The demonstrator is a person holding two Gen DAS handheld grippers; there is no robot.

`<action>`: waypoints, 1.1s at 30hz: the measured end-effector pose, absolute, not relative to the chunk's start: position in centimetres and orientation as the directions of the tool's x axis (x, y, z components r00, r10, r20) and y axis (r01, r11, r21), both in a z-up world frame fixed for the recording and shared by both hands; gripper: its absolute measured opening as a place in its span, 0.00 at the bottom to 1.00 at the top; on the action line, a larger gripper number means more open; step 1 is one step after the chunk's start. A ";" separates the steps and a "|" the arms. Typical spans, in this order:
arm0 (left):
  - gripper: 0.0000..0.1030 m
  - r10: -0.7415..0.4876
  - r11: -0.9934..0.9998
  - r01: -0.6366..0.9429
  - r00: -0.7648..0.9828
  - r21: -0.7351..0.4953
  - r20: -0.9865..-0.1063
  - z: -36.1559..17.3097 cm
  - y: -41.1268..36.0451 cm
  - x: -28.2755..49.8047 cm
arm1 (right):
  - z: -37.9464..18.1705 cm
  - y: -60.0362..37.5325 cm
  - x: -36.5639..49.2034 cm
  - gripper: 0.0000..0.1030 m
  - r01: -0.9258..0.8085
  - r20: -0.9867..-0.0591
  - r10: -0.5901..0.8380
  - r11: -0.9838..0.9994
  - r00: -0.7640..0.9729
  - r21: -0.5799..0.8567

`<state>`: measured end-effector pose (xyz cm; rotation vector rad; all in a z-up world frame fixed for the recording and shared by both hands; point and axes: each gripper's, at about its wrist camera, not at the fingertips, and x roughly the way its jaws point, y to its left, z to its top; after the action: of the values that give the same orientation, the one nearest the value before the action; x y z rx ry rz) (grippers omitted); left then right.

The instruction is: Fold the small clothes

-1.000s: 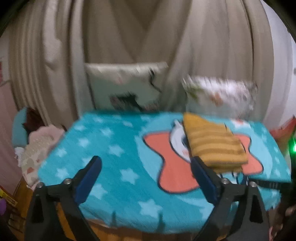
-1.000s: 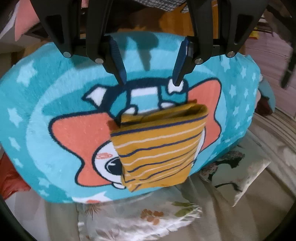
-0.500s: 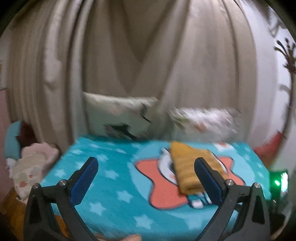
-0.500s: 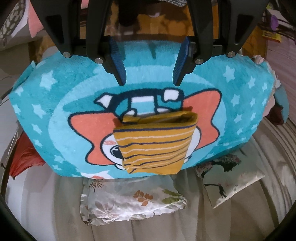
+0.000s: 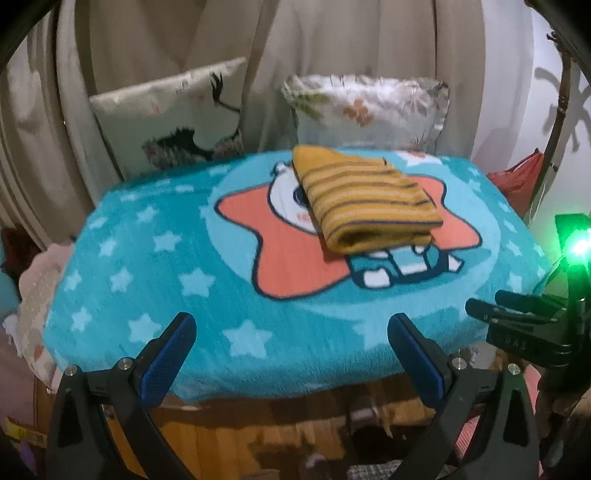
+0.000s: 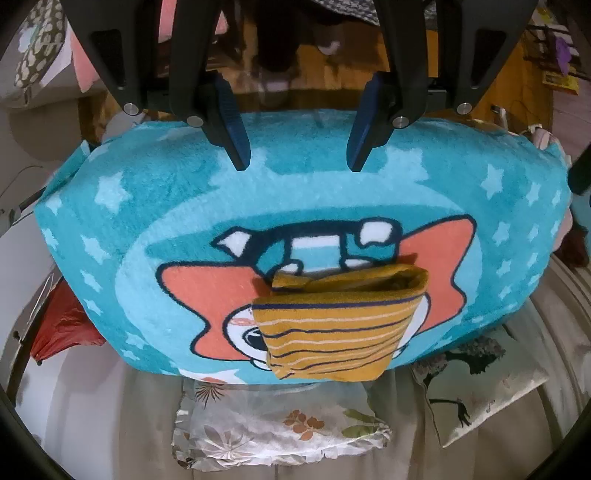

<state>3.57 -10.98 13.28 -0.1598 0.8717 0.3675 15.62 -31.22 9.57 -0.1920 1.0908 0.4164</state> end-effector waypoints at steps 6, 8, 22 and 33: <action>1.00 0.227 0.919 -0.394 0.547 -0.008 -0.806 12.1 -10.4 4.2 | 9.2 -30.6 15.9 0.58 -0.424 -0.895 0.217 0.905 0.391 0.034; 1.00 0.226 0.917 -0.399 0.538 -0.009 -0.812 11.8 -10.3 4.5 | 9.0 -30.4 16.1 0.59 -0.425 -0.898 0.211 0.905 0.386 0.030; 1.00 0.193 0.899 -0.435 0.490 -0.046 -0.850 10.5 -8.6 5.4 | 8.2 -28.6 17.0 0.60 -0.439 -0.911 0.179 0.898 0.372 -0.003; 1.00 0.187 0.897 -0.440 0.480 -0.051 -0.857 9.9 -7.6 4.7 | 7.5 -27.6 16.7 0.61 -0.433 -0.919 0.152 0.901 0.364 -0.023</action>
<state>4.72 -7.63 9.91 -0.2800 1.0020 0.3881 16.74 -27.57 7.55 -0.2805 1.1401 0.3822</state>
